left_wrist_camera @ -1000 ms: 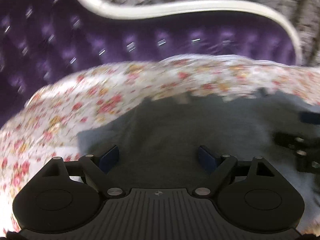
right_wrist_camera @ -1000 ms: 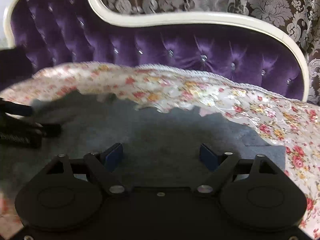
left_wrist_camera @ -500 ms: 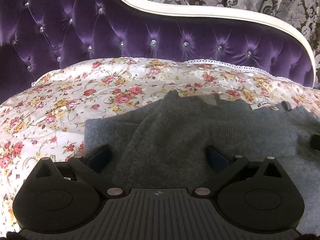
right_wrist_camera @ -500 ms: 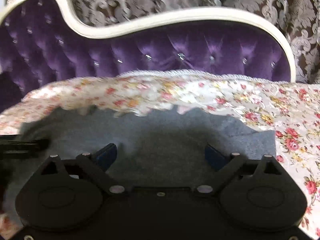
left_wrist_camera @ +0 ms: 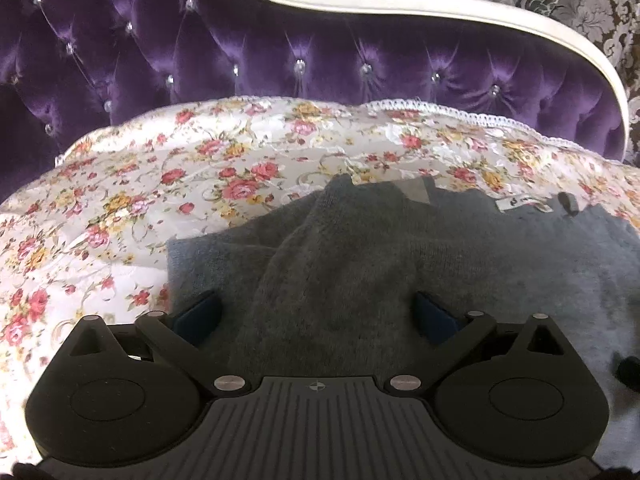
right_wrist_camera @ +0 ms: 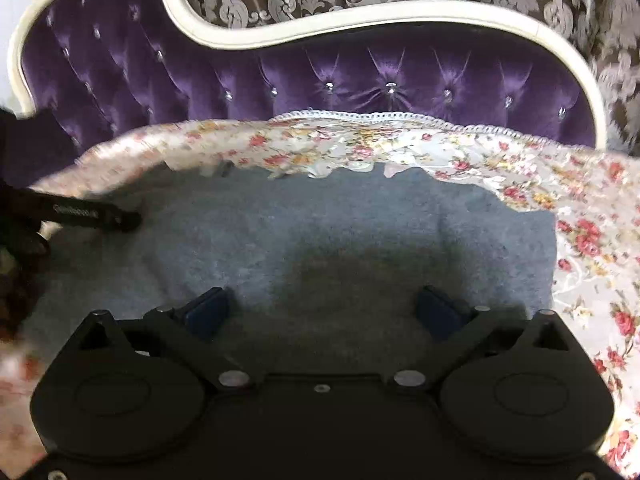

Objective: Fold small clothes
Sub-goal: 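Open both tools and release the folded sweater onto the bedspread, then grasp the ribbed hem of the folded sweater with the right tool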

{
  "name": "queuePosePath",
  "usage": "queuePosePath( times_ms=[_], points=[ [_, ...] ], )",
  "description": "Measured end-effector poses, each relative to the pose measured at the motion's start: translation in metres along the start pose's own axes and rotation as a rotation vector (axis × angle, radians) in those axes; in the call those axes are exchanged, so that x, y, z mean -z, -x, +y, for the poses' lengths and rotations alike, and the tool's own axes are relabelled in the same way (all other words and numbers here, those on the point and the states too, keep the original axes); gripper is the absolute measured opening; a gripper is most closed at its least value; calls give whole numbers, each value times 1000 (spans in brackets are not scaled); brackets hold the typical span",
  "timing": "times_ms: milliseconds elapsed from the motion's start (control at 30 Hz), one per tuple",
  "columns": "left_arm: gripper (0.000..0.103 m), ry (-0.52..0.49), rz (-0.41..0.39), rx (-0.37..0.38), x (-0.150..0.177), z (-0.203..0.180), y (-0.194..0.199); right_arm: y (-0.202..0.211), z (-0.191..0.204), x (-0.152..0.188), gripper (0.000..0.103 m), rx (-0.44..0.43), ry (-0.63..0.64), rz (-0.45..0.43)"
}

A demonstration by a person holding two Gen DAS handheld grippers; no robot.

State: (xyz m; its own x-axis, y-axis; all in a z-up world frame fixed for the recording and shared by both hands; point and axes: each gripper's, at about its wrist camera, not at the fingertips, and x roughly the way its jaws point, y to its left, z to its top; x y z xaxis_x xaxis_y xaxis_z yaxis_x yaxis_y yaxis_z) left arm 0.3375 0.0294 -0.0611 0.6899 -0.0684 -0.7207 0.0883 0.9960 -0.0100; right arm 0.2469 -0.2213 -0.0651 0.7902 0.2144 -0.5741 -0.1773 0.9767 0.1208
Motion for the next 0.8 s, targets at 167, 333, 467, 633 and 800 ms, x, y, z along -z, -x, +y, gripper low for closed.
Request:
queuePosePath(
  times_ms=[167, 333, 467, 633, 800],
  points=[
    [102, 25, -27, 27, 6, -7, 38, 37, -49, 0, 101, -120, -272, -69],
    [102, -43, -26, 78, 21, -34, 56, 51, -106, 13, 101, -107, -457, -64],
    [102, -75, 13, 102, 31, -53, 47, 51, -136, 29, 101, -149, -547, -20],
    [103, -91, 7, 54, 41, -62, 33, 53, -142, 36, 101, -254, -565, 5],
    [103, -78, 13, 52, 41, -61, 29, 37, -140, 33, 102, -338, -587, 12]
  ],
)
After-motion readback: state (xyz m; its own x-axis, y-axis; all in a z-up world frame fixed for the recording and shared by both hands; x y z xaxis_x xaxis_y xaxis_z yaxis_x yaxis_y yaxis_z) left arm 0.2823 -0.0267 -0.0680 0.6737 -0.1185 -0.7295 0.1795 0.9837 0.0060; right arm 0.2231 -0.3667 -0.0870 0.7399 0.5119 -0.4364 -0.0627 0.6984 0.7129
